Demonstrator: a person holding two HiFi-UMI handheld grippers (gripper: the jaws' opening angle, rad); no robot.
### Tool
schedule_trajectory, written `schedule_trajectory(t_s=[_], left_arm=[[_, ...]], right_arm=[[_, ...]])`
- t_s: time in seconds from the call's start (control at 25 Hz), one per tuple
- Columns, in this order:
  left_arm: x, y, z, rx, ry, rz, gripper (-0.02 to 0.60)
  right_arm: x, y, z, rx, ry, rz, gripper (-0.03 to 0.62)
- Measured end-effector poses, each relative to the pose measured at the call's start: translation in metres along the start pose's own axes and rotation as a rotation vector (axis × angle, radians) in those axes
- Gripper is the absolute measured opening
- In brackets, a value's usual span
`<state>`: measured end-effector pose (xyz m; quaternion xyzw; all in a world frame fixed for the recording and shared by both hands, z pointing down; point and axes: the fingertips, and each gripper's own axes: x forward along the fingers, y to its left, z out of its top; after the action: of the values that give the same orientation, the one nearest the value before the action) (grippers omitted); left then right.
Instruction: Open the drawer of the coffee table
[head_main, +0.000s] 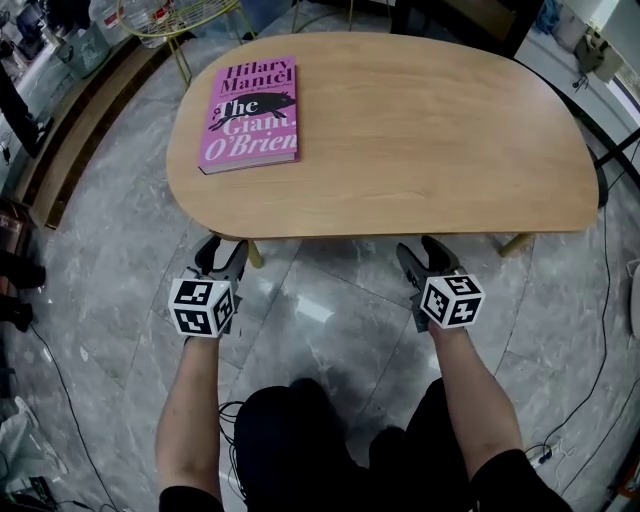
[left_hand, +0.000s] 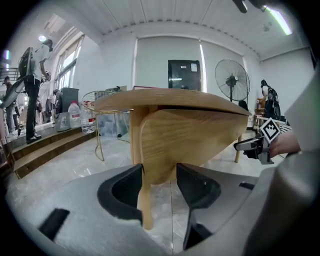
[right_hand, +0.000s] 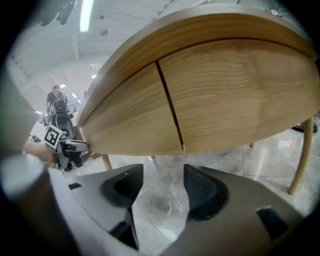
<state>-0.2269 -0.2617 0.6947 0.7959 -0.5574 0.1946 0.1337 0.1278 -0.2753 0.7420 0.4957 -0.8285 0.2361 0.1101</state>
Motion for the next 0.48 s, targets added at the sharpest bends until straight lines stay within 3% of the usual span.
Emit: schedule_trajectory(t_s=[0.48], left_arm=[[0.002,0.0,0.003,0.007,0.023,0.009,0.212]], right_arm=[[0.004,0.002,0.017,-0.009,-0.088,0.013,0.224]])
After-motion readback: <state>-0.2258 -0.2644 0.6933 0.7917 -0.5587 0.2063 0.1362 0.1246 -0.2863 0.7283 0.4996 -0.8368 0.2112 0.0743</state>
